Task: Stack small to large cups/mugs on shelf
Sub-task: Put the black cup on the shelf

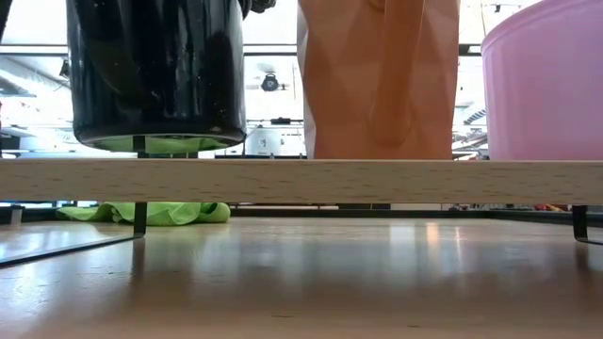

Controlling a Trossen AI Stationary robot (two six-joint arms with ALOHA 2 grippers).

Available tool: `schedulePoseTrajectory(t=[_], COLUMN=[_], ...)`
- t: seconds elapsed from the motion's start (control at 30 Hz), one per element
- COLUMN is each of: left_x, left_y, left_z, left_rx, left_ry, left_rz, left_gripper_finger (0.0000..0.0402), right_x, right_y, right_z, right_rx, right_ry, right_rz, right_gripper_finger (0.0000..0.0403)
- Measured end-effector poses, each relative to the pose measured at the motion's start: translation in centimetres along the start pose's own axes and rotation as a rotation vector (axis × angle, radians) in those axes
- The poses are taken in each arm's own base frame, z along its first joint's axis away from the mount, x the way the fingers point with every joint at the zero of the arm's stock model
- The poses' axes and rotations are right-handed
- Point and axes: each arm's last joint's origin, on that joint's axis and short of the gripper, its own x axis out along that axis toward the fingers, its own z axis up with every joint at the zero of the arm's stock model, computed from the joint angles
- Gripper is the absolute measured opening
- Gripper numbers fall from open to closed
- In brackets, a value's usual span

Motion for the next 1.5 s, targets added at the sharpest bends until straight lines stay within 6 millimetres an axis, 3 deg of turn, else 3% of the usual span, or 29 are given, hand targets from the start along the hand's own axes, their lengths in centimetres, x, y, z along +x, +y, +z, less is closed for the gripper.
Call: schedulePoseTrajectory(t=[0.3,0.6,0.9,1.17,1.5], left_x=[0.1,2.1,2.2,1.0,-0.8], left_y=[-0.1,-0.2,0.0,0.2,0.7], left_z=[0.3,0.6,0.7,1.6,2.3], left_rx=[0.004,0.019,0.012,0.033,0.025], left_ry=[-0.023,0.064,0.065,0.026,0.013], left_rz=[-0.015,-0.014,-0.01,-0.023,-0.027], left_gripper_finger=[0.0026,0.0026,0.0026,0.0075,0.0066], right_x=[0.0,0.0,0.0,0.0,0.0], right_y=[0.0,0.0,0.0,0.1,0.1], right_z=[0.0,0.0,0.0,0.0,0.0], right_rx=[0.0,0.0,0.0,0.001,0.0], right_ry=[0.0,0.0,0.0,0.0,0.0], right_rz=[0.0,0.0,0.001,0.001,0.001], right_gripper_finger=[0.0065,0.0065,0.0065,0.0065,0.0065])
